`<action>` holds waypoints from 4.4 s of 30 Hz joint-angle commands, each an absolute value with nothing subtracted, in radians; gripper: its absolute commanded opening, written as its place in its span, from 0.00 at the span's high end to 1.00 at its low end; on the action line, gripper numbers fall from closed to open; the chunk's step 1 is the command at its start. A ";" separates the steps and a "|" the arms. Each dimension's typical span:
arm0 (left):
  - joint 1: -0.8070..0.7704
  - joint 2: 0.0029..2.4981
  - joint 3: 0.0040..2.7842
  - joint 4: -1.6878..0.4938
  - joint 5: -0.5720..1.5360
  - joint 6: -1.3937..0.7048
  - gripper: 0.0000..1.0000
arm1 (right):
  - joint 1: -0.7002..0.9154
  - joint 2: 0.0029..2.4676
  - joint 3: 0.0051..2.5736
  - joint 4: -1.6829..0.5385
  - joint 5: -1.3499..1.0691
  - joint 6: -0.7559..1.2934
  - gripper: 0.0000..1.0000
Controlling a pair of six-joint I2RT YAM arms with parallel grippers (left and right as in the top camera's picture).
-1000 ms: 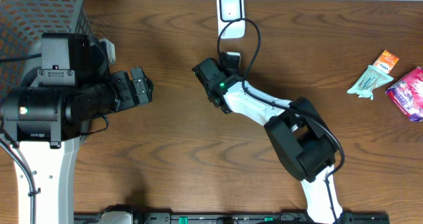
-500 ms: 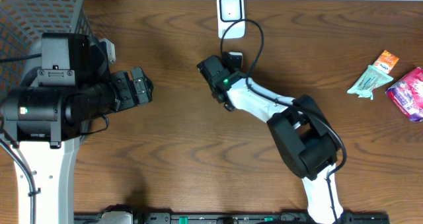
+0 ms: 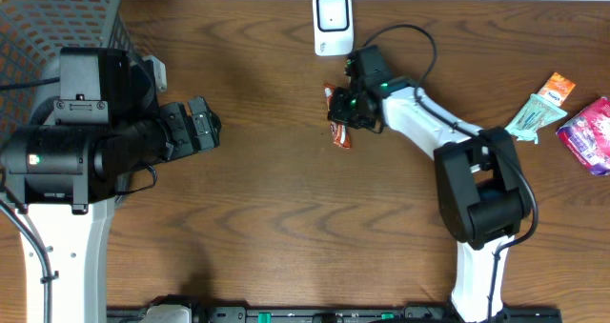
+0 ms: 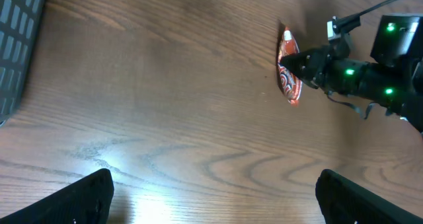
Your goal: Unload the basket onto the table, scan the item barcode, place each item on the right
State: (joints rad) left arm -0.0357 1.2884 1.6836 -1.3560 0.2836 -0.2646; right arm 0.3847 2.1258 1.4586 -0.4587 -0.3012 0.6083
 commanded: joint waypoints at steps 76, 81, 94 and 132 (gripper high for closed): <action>-0.039 1.289 1.700 -1.356 0.287 -0.255 0.02 | 0.417 1.869 1.076 -0.428 0.167 0.677 0.99; -0.039 1.289 1.700 -1.356 0.287 -0.255 0.02 | 0.414 1.771 1.078 -0.430 0.159 0.672 0.99; -0.039 1.289 1.700 -1.356 0.287 -0.255 0.02 | 0.416 1.675 1.079 -0.386 0.121 0.666 0.99; -0.039 1.289 1.700 -1.356 0.287 -0.255 0.02 | 0.329 1.831 1.105 -0.160 0.094 0.643 0.46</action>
State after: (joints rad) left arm -0.0357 1.2884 1.6836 -1.3560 0.2836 -0.2646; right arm 0.3260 1.7905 1.0988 -0.1799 0.1059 0.6220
